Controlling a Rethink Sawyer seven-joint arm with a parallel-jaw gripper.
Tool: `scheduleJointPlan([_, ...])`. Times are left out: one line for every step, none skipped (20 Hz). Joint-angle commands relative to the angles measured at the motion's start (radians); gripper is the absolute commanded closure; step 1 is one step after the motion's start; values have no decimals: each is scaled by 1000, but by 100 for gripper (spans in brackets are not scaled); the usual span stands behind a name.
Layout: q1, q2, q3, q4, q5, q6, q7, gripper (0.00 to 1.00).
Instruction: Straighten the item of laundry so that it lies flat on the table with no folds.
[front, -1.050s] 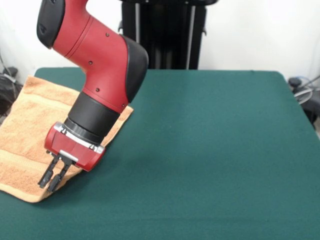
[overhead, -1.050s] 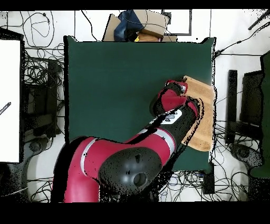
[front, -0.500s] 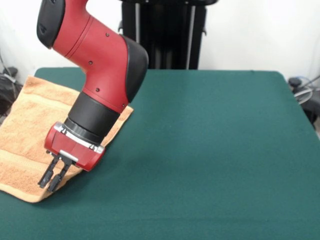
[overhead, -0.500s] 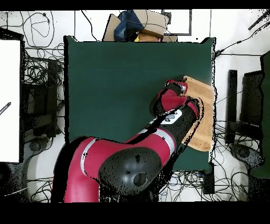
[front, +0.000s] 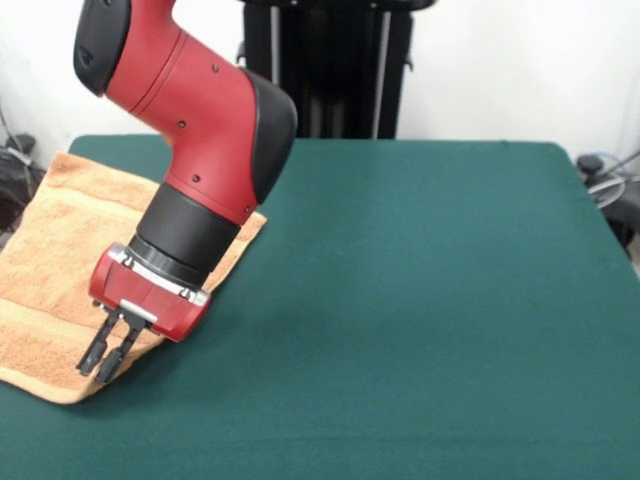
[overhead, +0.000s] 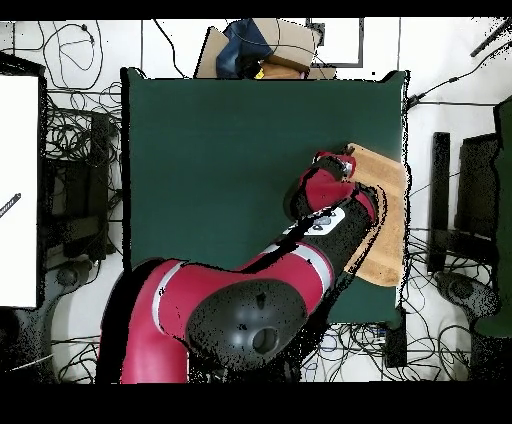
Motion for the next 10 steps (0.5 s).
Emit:
scheduleJointPlan([13, -13, 160, 54, -54, -56, 113, 100])
scheduleJointPlan([16, -23, 162, 64, -56, -53, 116, 100])
scheduleJointPlan([21, -30, 163, 74, -51, -58, 126, 100])
scheduleJointPlan([30, -32, 156, 82, -42, -61, 132, 100])
scheduleJointPlan([38, -37, 154, 93, -35, -65, 140, 100])
scheduleJointPlan([47, -40, 149, 102, -28, -62, 144, 100])
scheduleJointPlan([55, -46, 147, 116, -23, -67, 151, 100])
scheduleJointPlan([62, -50, 143, 125, -18, -63, 153, 100])
scheduleJointPlan([68, -57, 144, 138, -17, -65, 157, 100])
scheduleJointPlan([75, -61, 140, 147, -12, -64, 160, 100])
